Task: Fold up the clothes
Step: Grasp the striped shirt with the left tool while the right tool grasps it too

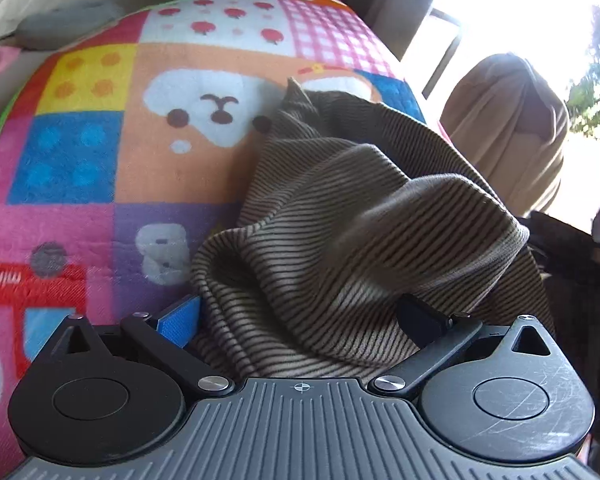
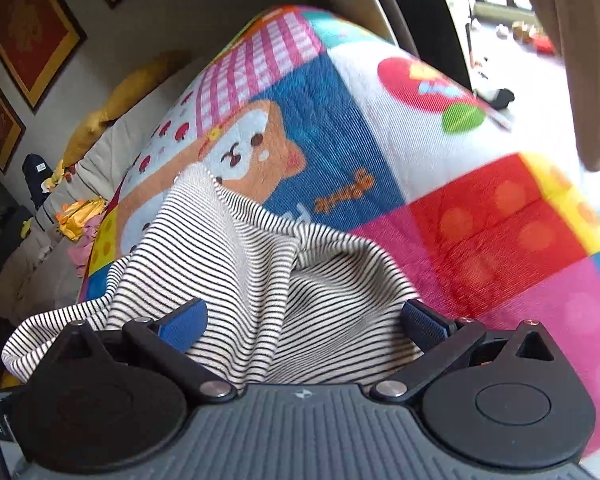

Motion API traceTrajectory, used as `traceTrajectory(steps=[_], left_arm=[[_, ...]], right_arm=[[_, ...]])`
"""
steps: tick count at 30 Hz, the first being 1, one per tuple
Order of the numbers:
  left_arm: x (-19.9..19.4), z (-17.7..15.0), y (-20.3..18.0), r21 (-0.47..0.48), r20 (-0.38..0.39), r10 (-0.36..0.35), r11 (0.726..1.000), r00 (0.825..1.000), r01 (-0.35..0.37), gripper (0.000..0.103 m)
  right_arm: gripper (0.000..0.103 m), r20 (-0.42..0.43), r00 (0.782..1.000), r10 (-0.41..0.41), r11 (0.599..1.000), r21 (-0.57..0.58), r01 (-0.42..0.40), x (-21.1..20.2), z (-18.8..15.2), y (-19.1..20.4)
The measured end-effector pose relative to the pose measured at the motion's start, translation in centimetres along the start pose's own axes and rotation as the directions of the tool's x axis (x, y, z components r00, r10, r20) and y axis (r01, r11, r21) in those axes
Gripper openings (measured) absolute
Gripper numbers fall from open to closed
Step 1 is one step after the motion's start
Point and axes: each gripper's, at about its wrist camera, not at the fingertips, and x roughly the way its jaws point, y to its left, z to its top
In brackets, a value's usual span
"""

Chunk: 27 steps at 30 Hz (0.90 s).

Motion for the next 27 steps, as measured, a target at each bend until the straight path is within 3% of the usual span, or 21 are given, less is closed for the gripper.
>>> traceTrajectory(steps=[3, 6, 11, 22, 25, 27], left_arm=[[0.4, -0.2, -0.9, 0.015, -0.014, -0.004, 1.0, 1.0, 0.004, 0.103], [0.5, -0.9, -1.9, 0.034, -0.027, 0.008, 0.999, 1.0, -0.007, 0.103], [-0.9, -3.4, -3.8, 0.088, -0.055, -0.016, 0.996, 0.998, 0.021, 0.103], [-8.8, -14.5, -8.1, 0.217, -0.138, -0.12, 0.965, 0.983, 0.148, 0.103], [-11.4, -16.7, -8.7, 0.273, -0.145, -0.09, 0.954, 0.985, 0.127, 0.103], [-13.4, -17.0, -8.9, 0.327, -0.066, -0.006, 0.945, 0.998, 0.027, 0.103]], right_arm=[[0.103, -0.016, 0.999, 0.047, 0.997, -0.062, -0.048, 0.4, -1.5, 1.7], [0.103, -0.036, 0.998, 0.041, 0.988, -0.15, -0.046, -0.1, -3.3, 3.4], [0.103, -0.062, 0.996, 0.071, 0.986, -0.147, -0.08, -2.8, -6.2, 4.0], [0.103, -0.164, 0.977, 0.135, 0.964, -0.206, -0.167, -12.3, -15.8, 5.3], [0.103, -0.134, 0.99, 0.035, 0.943, -0.324, -0.078, -15.7, -17.6, 6.1], [0.103, -0.016, 0.999, -0.03, 0.903, -0.43, 0.02, -19.0, -18.3, 7.5]])
